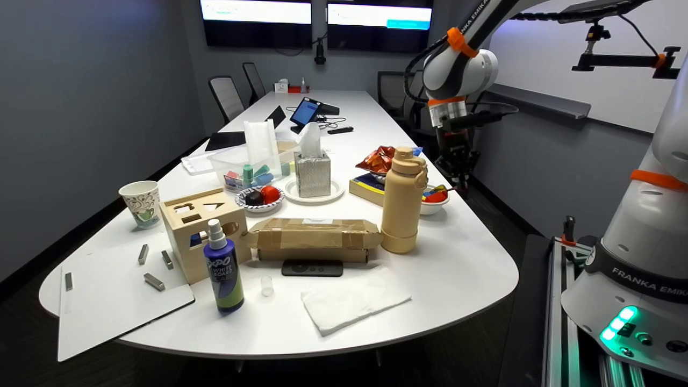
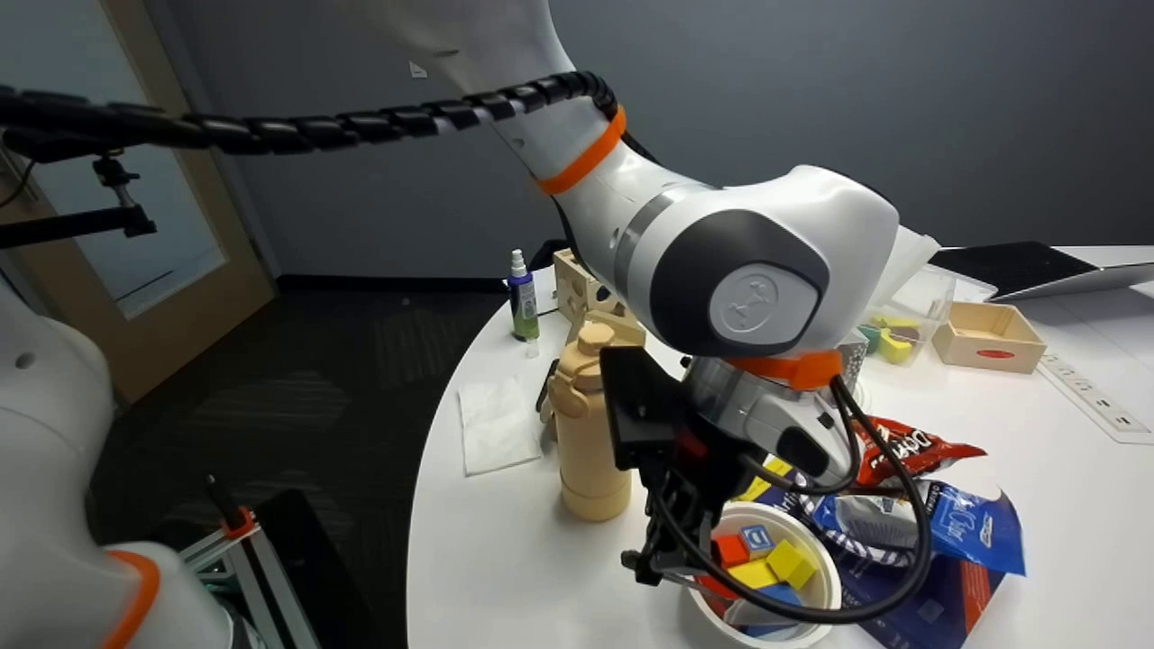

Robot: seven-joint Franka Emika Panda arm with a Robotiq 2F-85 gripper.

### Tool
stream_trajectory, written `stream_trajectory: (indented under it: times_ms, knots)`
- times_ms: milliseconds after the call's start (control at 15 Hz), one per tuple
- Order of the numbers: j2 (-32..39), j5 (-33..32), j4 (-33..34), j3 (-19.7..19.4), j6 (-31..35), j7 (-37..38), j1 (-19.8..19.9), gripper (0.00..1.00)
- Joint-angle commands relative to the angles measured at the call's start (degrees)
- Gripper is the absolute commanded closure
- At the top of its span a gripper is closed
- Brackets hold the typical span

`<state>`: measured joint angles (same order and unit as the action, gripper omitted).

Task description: Use the spoon to stir in the white bowl

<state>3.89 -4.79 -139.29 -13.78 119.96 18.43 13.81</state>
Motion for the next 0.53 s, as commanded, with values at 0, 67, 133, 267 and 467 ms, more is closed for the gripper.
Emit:
stream_trajectory:
  times_ms: [0,67,133,267,467]
  knots:
    - [-0.16,0.98,0.73,-0.17,-1.11,-1.58,-0.15,0.99]
    - [-0.92,0.86,0.67,-0.12,-1.49,-1.65,-0.22,0.99]
    - [-1.52,0.66,0.67,-0.09,-1.80,-1.79,-0.26,0.99]
    - [-2.89,0.32,0.85,-0.07,-2.74,-2.14,-0.31,0.99]
    - [-3.52,2.61,2.62,0.09,-6.14,-5.94,-0.14,0.99]
